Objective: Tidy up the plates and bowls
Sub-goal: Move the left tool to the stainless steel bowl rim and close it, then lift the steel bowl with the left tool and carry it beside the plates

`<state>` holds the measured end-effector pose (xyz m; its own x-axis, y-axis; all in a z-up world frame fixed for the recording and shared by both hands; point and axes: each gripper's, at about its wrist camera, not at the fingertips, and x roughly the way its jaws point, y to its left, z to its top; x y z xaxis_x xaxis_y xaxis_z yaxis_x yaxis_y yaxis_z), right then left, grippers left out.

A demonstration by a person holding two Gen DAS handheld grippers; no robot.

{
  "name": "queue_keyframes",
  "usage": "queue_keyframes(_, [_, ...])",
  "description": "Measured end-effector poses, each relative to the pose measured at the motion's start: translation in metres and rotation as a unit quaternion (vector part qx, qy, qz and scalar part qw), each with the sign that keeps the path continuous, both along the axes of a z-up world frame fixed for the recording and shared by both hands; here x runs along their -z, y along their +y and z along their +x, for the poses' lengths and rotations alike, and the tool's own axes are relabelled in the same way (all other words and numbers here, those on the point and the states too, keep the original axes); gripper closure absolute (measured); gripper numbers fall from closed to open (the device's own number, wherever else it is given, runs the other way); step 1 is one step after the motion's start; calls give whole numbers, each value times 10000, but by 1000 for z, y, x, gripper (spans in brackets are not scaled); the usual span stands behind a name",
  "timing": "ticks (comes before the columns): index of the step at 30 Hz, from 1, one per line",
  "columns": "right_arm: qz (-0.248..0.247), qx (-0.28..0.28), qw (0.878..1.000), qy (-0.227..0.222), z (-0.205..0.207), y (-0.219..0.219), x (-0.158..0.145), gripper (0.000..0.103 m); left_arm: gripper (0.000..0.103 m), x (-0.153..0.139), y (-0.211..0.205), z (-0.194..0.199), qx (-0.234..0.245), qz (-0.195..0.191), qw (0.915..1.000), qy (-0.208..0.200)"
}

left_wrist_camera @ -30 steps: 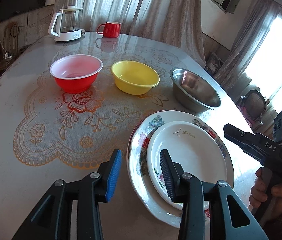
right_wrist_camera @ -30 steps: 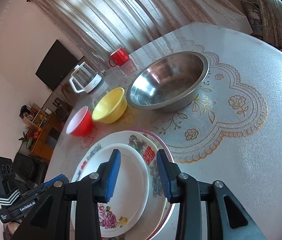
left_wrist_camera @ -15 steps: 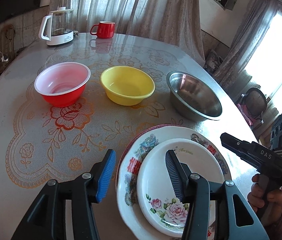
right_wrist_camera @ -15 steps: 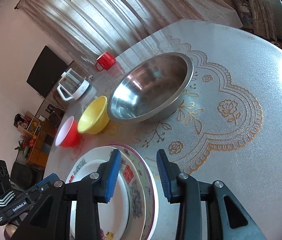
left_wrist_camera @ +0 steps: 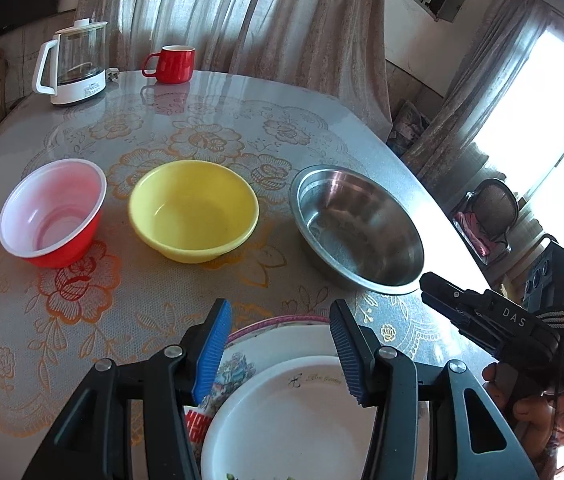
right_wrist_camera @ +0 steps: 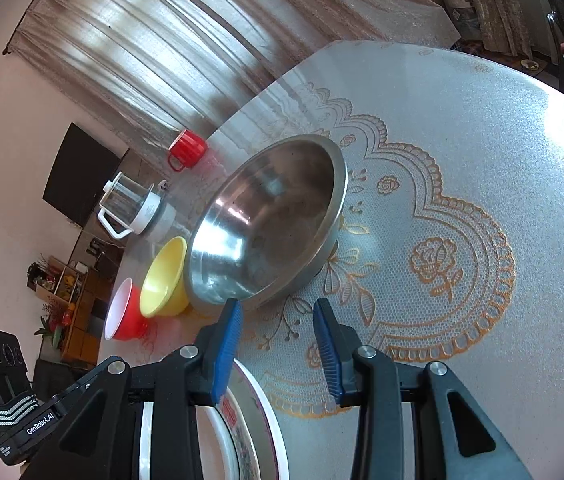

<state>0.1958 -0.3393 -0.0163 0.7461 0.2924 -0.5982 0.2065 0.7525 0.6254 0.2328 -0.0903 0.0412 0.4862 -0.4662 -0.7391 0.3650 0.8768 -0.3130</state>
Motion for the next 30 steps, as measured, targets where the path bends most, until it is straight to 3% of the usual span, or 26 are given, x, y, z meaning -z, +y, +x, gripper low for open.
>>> queue_keyframes(3, [12, 112, 9999, 25, 11, -7, 0, 66, 58, 1, -12, 11, 71, -37, 10000, -22])
queue_keyframes(9, [-61, 232, 9997, 110, 28, -16, 3, 70, 58, 7, -41, 37, 176, -100, 9997, 144])
queue_keyframes(13, [-185, 271, 9993, 179, 36, -19, 8, 83, 58, 21, -57, 56, 157, 5, 9991, 397])
queue_keyframes(15, [-162, 230, 9995, 153, 38, -20, 9, 86, 64, 27, -61, 62, 152, -36, 9987, 494])
queue_keyframes(17, [-235, 221, 9994, 133, 39, -19, 8, 87, 80, 30, -65, 66, 175, -34, 9983, 563])
queue_keyframes(23, [-359, 207, 9991, 112, 37, -18, 7, 87, 80, 31, -60, 60, 170, -168, 9981, 573])
queue_keyframes(30, [-417, 131, 9990, -68, 26, -11, -3, 87, 80, 15, -51, 38, 143, -185, 9993, 302])
